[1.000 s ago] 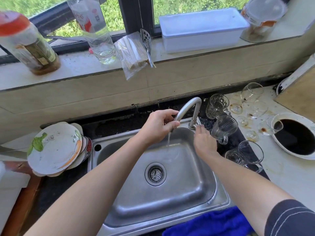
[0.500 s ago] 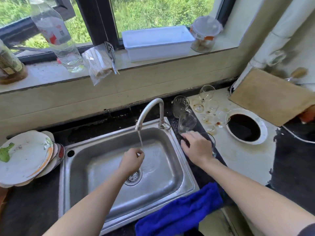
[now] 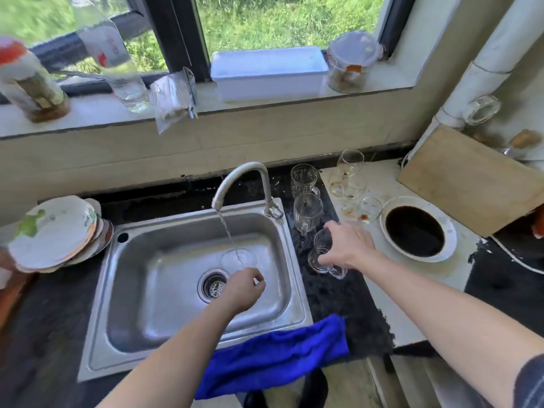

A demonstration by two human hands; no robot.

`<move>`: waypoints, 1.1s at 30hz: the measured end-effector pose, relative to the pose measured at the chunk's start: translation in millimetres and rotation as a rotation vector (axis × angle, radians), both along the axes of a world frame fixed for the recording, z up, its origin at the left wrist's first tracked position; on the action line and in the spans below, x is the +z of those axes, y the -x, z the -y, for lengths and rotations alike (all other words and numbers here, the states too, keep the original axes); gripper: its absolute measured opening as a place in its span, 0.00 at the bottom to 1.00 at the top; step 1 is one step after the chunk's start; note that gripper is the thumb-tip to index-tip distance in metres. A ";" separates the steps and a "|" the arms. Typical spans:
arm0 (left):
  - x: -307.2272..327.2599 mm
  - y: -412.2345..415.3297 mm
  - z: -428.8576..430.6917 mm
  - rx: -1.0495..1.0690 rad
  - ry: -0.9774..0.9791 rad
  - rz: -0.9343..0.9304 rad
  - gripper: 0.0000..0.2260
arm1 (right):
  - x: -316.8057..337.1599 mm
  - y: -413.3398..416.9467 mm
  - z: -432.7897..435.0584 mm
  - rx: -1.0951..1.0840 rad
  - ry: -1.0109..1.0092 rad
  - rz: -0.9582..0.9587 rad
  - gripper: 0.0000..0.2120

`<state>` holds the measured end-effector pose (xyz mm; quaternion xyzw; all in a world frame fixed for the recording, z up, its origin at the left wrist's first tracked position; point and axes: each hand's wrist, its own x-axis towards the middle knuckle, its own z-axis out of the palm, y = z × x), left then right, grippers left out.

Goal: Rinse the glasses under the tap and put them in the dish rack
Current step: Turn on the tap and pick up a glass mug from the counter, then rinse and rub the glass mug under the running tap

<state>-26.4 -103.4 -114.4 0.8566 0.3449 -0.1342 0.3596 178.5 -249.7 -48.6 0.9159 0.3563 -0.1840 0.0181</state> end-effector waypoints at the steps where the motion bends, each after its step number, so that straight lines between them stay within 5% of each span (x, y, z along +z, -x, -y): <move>1: 3.9 2.1 1.4 0.023 0.002 0.004 0.09 | 3.8 0.7 1.0 0.014 -0.009 0.019 0.41; 6: 23.5 28.2 -5.5 0.149 -0.045 -0.004 0.05 | 33.9 13.2 -16.7 0.075 -0.093 0.032 0.35; 13: 38.5 73.0 -31.1 0.270 -0.095 0.021 0.06 | 41.8 53.3 -88.3 -0.069 -0.169 -0.318 0.25; 20: 15.7 83.0 -60.0 0.202 -0.030 0.137 0.23 | 12.0 98.9 -162.4 -0.280 -0.148 -0.562 0.30; 25: -10.3 73.0 -91.8 0.186 -0.044 0.172 0.10 | -11.4 109.1 -199.3 -0.389 -0.100 -0.618 0.29; 33: -36.8 65.7 -142.5 0.202 0.054 0.231 0.05 | -44.5 88.9 -217.1 -0.455 -0.154 -0.793 0.22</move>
